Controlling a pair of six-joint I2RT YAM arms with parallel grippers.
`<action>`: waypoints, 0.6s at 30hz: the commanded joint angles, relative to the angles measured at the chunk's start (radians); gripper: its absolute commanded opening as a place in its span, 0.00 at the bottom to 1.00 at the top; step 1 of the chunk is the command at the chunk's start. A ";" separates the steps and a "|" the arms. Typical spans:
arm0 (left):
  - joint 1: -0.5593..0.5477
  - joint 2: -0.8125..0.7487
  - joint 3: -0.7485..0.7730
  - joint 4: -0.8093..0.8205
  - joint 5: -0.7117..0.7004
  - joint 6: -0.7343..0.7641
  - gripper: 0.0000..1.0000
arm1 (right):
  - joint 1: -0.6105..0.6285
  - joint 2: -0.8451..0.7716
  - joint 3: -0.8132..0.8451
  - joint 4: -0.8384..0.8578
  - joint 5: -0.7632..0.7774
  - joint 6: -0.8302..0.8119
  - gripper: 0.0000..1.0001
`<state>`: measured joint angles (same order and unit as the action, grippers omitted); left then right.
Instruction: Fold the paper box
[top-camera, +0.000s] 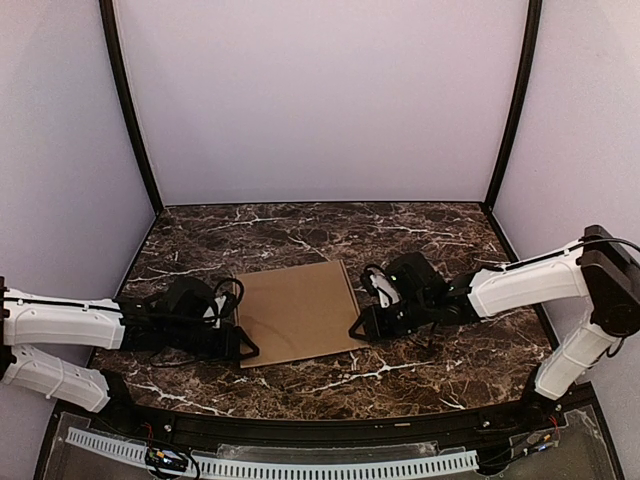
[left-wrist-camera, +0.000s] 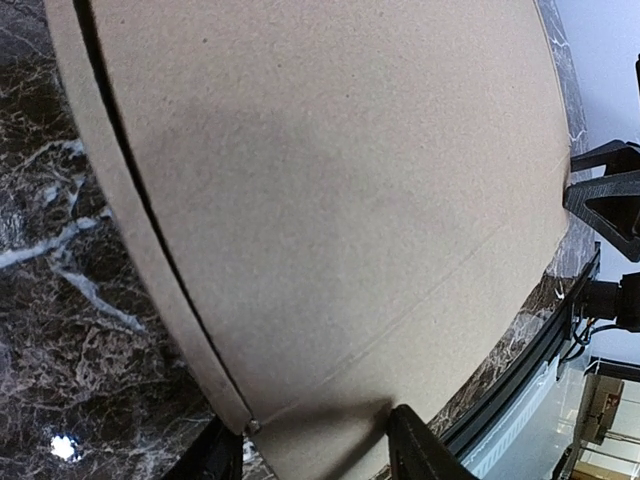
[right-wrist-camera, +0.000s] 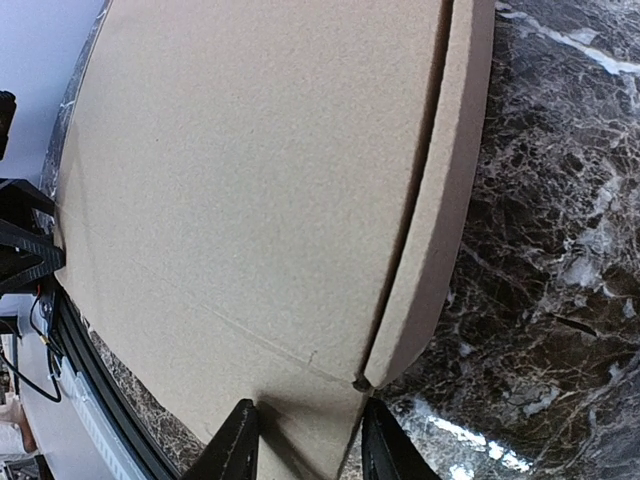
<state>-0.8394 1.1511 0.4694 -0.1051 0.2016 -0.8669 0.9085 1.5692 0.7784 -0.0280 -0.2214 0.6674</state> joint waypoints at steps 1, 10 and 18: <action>0.005 0.006 0.034 -0.095 -0.043 0.059 0.49 | -0.005 0.035 -0.013 0.023 -0.008 0.000 0.34; 0.004 0.010 0.085 -0.180 -0.075 0.112 0.51 | -0.005 0.038 -0.001 0.008 0.014 -0.004 0.33; 0.004 0.010 0.118 -0.221 -0.091 0.138 0.52 | -0.005 0.014 0.014 -0.028 0.033 -0.014 0.34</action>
<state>-0.8394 1.1595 0.5556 -0.2646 0.1349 -0.7620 0.9085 1.5932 0.7803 0.0002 -0.2234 0.6659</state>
